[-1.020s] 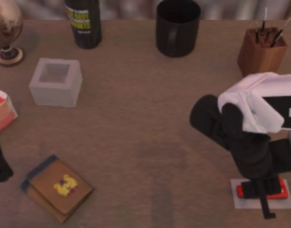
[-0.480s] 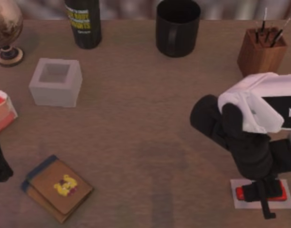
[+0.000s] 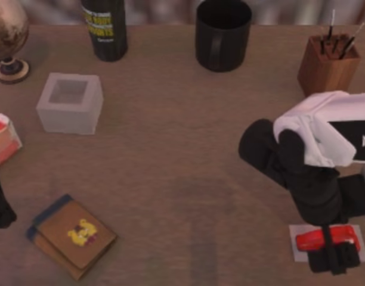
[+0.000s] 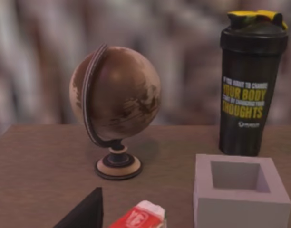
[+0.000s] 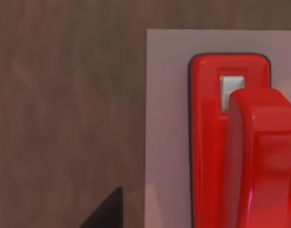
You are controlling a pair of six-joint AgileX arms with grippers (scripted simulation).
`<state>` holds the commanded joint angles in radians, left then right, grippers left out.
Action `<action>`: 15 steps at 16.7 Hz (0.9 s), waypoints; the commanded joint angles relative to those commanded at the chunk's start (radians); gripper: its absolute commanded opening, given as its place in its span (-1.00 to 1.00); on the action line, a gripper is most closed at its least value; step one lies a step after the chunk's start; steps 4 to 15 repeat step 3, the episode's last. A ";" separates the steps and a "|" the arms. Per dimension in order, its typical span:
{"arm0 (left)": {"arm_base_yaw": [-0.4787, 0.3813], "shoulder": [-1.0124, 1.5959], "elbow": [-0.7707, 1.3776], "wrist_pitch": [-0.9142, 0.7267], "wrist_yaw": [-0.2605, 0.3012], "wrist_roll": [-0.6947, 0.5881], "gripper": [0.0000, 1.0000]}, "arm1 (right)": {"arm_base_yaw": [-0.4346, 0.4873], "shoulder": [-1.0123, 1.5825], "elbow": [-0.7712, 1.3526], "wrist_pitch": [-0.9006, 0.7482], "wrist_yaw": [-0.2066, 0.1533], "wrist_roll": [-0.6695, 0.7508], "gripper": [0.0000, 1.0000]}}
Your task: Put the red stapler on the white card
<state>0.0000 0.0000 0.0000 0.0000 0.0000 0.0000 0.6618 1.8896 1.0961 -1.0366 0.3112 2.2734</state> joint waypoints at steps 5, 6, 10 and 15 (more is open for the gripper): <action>0.000 0.000 0.000 0.000 0.000 0.000 1.00 | 0.000 0.000 0.000 0.000 0.000 0.000 1.00; 0.000 0.000 0.000 0.000 0.000 0.000 1.00 | 0.000 0.000 0.000 0.000 0.000 0.000 1.00; 0.000 0.000 0.000 0.000 0.000 0.000 1.00 | 0.000 0.000 0.000 0.000 0.000 0.000 1.00; 0.000 0.000 0.000 0.000 0.000 0.000 1.00 | 0.000 0.000 0.000 0.000 0.000 0.000 1.00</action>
